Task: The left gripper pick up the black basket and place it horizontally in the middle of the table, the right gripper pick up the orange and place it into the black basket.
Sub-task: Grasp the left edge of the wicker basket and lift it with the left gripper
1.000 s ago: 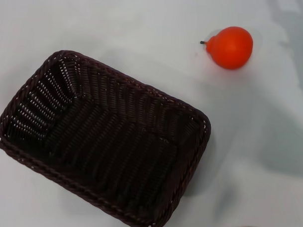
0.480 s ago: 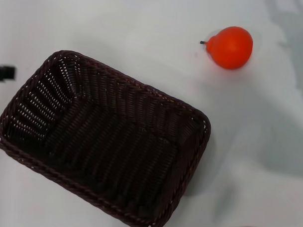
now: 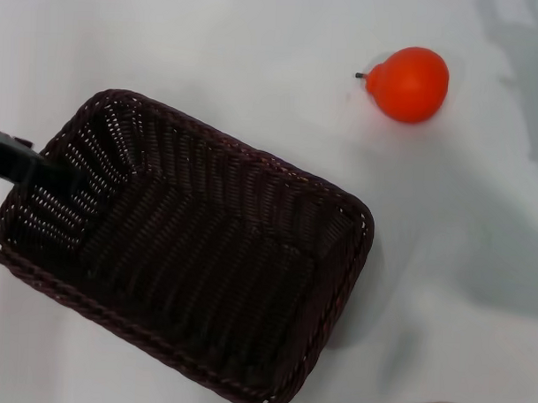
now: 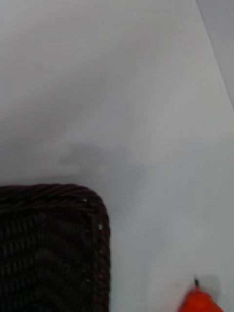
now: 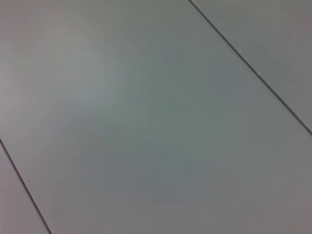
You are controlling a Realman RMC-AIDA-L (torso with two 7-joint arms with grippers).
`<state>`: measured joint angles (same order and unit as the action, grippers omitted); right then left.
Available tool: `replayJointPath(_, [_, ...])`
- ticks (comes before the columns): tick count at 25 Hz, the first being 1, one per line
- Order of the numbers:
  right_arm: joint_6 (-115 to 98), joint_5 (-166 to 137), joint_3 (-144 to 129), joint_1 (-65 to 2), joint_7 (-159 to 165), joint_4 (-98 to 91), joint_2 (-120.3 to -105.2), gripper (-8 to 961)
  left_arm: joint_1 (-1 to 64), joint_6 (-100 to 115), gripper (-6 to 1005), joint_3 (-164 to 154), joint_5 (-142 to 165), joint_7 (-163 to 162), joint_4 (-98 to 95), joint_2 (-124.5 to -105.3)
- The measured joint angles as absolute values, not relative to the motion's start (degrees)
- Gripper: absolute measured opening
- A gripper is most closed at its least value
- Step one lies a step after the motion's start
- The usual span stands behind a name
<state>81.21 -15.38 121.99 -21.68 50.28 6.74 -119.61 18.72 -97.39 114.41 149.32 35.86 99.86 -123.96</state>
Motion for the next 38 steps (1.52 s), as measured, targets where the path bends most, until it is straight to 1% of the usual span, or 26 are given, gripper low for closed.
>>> replayJointPath(6, [81.1, -15.3, 122.1, -21.4, 50.3, 6.8, -119.53, 775, 18.6, -93.6, 845, 105.9, 154.7, 33.5, 97.1, -124.04])
replayJointPath(16, [80.2, -15.3, 123.1, -21.3, 50.2, 6.9, -119.44, 775, 21.8, -93.1, 836, 104.9, 155.3, 32.3, 91.3, -123.88])
replayJointPath(21, [80.1, -15.3, 124.3, -21.3, 50.3, 6.9, -119.44, 775, 22.2, -93.5, 641, 105.3, 154.9, 30.6, 91.3, -123.93])
replayJointPath(35, [80.1, -15.3, 125.9, -21.3, 51.0, 6.9, -119.53, 774, 23.3, -94.5, 174, 111.7, 153.6, 28.7, 90.8, -123.99])
replayJointPath(38, [80.4, -15.3, 126.9, -21.2, 51.2, 6.9, -119.54, 774, 23.2, -94.8, 169, 116.1, 149.0, 29.2, 90.7, -123.84])
